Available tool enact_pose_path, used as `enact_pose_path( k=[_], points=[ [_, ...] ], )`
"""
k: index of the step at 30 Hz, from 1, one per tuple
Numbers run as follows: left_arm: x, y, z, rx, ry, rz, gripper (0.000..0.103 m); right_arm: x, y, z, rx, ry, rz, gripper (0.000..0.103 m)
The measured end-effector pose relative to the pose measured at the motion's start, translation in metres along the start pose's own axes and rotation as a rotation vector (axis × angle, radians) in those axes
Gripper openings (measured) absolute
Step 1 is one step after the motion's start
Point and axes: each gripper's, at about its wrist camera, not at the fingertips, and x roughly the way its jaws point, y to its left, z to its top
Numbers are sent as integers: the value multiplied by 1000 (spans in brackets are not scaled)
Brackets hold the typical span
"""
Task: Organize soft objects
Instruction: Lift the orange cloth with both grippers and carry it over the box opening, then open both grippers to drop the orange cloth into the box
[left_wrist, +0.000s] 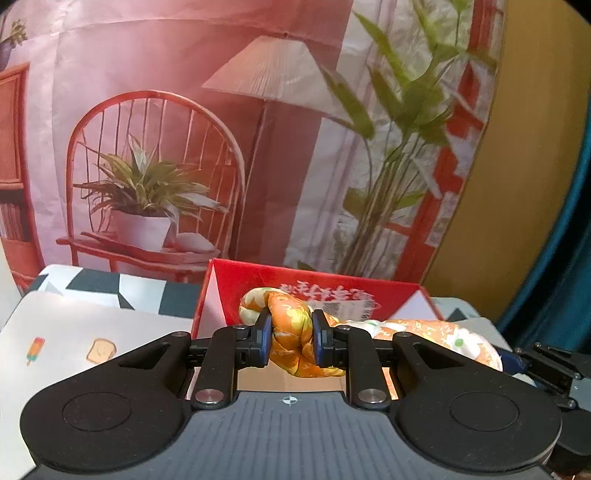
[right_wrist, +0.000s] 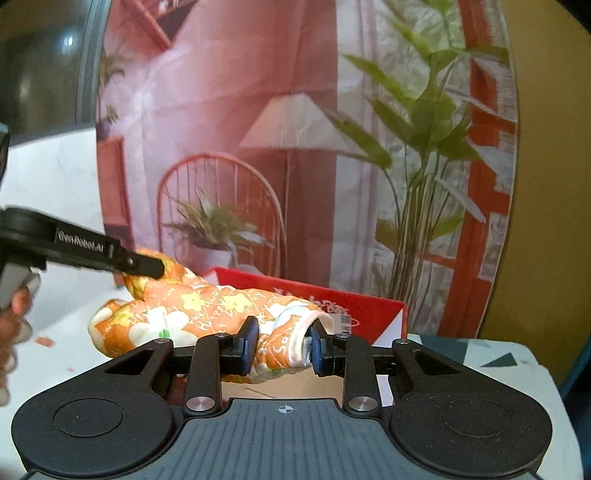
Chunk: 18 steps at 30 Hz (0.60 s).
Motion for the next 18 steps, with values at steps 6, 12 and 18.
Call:
enact_pose_path(
  k=[6,12,18],
  points=[
    [44,2,2,12,71,33,23,52,-17,-6,67,98,2,26],
    [77,8,-15,27,155,36,23,82,-30,-21,115,187,-2,27],
    [94,14,-22,40,214,27,29,93,-37,-32,146,231,-5,29]
  ],
)
